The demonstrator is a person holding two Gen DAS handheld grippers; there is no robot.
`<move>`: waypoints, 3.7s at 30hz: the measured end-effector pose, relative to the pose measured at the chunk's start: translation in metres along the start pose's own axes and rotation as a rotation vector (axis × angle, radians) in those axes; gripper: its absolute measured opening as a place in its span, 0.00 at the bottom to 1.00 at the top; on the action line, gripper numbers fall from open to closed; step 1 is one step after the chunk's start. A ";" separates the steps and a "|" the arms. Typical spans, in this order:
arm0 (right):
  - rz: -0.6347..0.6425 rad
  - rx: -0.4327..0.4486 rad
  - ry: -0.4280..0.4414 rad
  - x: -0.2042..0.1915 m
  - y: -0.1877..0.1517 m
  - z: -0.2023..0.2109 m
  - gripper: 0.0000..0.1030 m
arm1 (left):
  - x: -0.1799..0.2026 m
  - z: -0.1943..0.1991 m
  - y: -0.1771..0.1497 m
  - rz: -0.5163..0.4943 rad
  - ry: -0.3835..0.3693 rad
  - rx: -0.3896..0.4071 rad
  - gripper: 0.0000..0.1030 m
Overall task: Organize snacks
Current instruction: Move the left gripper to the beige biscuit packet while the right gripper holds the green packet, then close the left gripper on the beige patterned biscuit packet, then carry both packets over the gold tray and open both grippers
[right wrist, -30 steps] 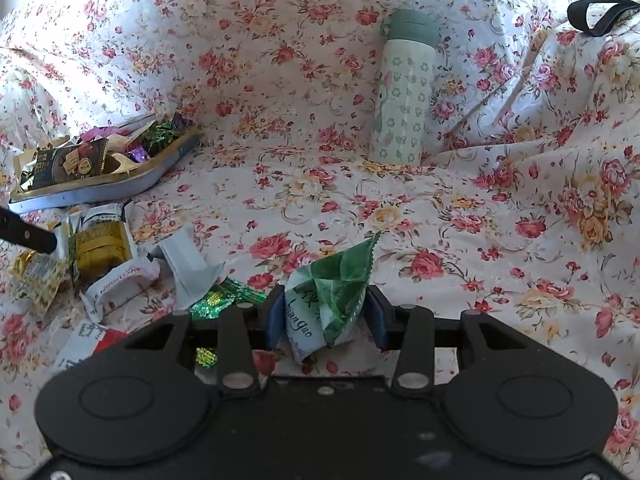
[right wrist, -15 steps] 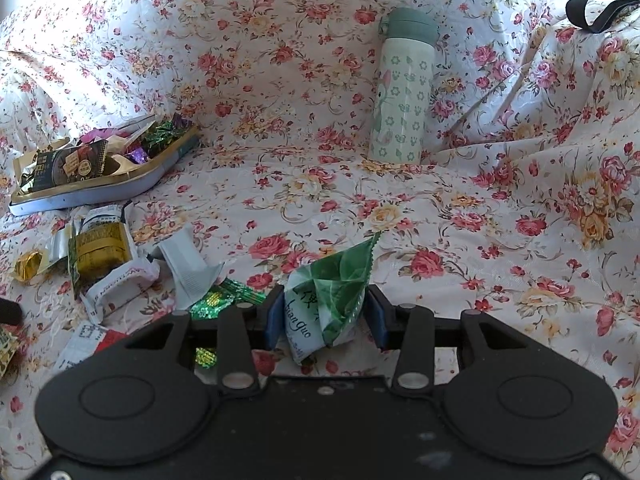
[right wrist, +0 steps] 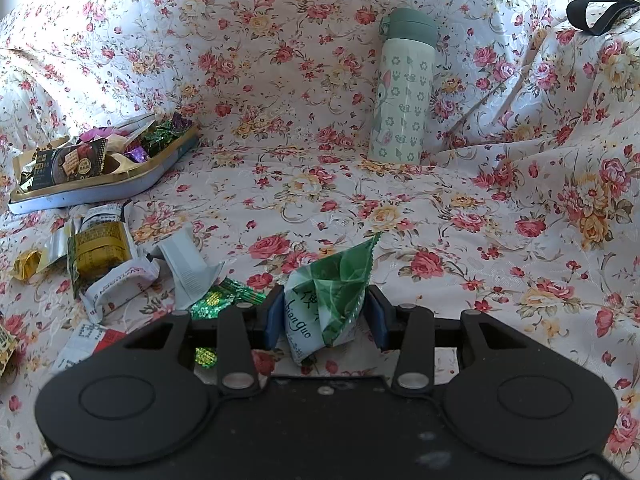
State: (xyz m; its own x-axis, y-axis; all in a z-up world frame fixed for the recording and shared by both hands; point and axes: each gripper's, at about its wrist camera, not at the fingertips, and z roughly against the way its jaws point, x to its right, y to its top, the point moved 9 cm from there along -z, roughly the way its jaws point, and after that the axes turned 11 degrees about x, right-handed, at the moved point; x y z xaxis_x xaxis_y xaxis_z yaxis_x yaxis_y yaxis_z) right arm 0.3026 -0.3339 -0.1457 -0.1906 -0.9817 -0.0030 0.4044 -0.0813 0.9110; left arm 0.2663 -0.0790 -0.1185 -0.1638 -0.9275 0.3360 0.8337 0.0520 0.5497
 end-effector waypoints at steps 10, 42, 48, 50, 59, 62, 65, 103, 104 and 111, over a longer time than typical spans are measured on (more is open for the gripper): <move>0.000 0.000 0.000 0.000 0.000 0.000 0.43 | -0.020 -0.028 0.030 0.234 0.005 -0.020 0.73; -0.004 0.000 0.002 0.001 0.000 0.000 0.43 | 0.007 0.005 -0.001 -0.223 0.101 0.161 0.40; 0.004 0.000 -0.002 -0.001 0.000 0.000 0.43 | 0.003 0.041 -0.020 -0.227 0.125 0.163 0.40; 0.006 0.000 -0.003 -0.001 0.001 0.000 0.43 | 0.000 0.052 -0.032 -0.212 0.117 0.153 0.40; 0.026 -0.002 -0.010 -0.003 0.000 0.001 0.42 | -0.011 0.077 -0.081 -0.204 0.133 0.102 0.40; 0.061 -0.024 -0.017 -0.005 -0.001 0.007 0.42 | -0.012 0.083 -0.090 -0.220 0.127 0.094 0.40; 0.049 -0.073 -0.022 -0.001 -0.002 0.016 0.41 | -0.013 0.086 -0.096 -0.234 0.129 0.093 0.40; -0.037 -0.476 0.283 -0.109 -0.080 0.253 0.41 | -0.026 0.097 -0.128 -0.245 0.164 -0.050 0.41; -0.034 -0.486 0.296 -0.112 -0.082 0.256 0.41 | -0.027 0.097 -0.129 -0.247 0.165 -0.054 0.41; 0.022 -0.529 0.307 -0.119 -0.093 0.256 0.41 | -0.027 0.102 -0.133 -0.258 0.138 -0.068 0.47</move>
State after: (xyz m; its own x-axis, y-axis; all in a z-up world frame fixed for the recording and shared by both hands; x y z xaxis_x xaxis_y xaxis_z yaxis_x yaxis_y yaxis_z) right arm 0.0587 -0.1658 -0.1240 0.0571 -0.9825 -0.1770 0.8096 -0.0582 0.5841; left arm 0.1059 -0.0228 -0.1224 -0.3055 -0.9486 0.0827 0.8083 -0.2124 0.5490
